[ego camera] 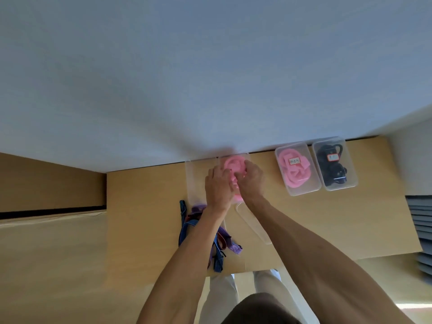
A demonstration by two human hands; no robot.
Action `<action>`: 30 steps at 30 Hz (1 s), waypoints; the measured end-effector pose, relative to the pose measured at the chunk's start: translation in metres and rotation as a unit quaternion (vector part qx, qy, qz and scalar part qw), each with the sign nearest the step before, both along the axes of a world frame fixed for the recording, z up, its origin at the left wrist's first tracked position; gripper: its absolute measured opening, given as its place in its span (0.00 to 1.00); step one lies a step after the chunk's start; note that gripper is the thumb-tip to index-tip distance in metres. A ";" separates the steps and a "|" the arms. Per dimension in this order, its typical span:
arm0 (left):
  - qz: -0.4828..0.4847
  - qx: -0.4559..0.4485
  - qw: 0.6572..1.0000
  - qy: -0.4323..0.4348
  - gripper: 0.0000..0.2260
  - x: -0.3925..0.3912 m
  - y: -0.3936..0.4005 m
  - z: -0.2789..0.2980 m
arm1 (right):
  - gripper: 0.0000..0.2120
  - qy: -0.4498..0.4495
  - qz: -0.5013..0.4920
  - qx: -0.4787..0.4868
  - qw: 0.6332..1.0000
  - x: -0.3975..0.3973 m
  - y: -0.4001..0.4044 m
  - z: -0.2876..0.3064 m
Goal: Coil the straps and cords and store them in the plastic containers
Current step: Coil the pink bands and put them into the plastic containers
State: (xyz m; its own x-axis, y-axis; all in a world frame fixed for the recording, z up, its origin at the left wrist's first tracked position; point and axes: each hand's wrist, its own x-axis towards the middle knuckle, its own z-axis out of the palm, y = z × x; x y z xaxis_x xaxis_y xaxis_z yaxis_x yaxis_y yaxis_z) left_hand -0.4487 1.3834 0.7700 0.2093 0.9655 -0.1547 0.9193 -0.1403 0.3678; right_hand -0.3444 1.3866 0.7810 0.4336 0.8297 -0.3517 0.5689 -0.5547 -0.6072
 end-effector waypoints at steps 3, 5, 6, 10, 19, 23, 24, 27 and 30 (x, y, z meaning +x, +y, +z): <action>-0.024 0.017 1.000 -0.007 0.15 0.004 0.006 0.007 | 0.13 -0.099 0.074 0.028 0.992 0.001 -0.002 0.006; -0.058 -0.001 0.998 -0.007 0.16 0.003 0.010 0.010 | 0.16 -0.134 0.146 0.078 0.977 0.001 -0.009 0.008; -0.070 -0.013 0.997 0.001 0.16 0.002 0.012 0.010 | 0.16 -0.151 0.178 0.097 0.968 0.003 -0.013 0.006; -0.110 -0.025 0.991 0.071 0.15 0.001 0.018 0.001 | 0.17 -0.228 0.286 -0.022 0.930 0.016 -0.018 -0.014; -0.136 -0.038 0.980 0.142 0.22 0.013 0.018 -0.018 | 0.35 -0.281 0.352 -0.100 0.887 0.016 -0.025 -0.035; -0.115 -0.035 0.990 0.077 0.19 0.007 0.014 -0.013 | 0.26 -0.226 0.325 -0.015 0.918 0.023 -0.032 -0.020; -0.115 -0.040 0.990 0.066 0.19 0.006 0.013 -0.012 | 0.27 -0.218 0.328 -0.004 0.919 0.027 -0.036 -0.018; -0.130 -0.038 0.989 0.060 0.21 0.004 0.010 -0.013 | 0.30 -0.223 0.351 -0.038 0.909 0.036 -0.043 -0.019; -0.128 -0.017 0.991 0.037 0.20 0.006 0.010 -0.019 | 0.30 -0.247 0.351 -0.071 0.901 0.033 -0.030 -0.024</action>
State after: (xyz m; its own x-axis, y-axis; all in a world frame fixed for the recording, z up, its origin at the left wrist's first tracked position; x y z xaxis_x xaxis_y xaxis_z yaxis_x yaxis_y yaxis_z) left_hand -0.4430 1.3939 0.7512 0.4344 0.8758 -0.2104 0.8792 -0.3615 0.3102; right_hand -0.3118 1.3566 0.7574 -0.0466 0.9219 -0.3845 0.9907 -0.0065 -0.1356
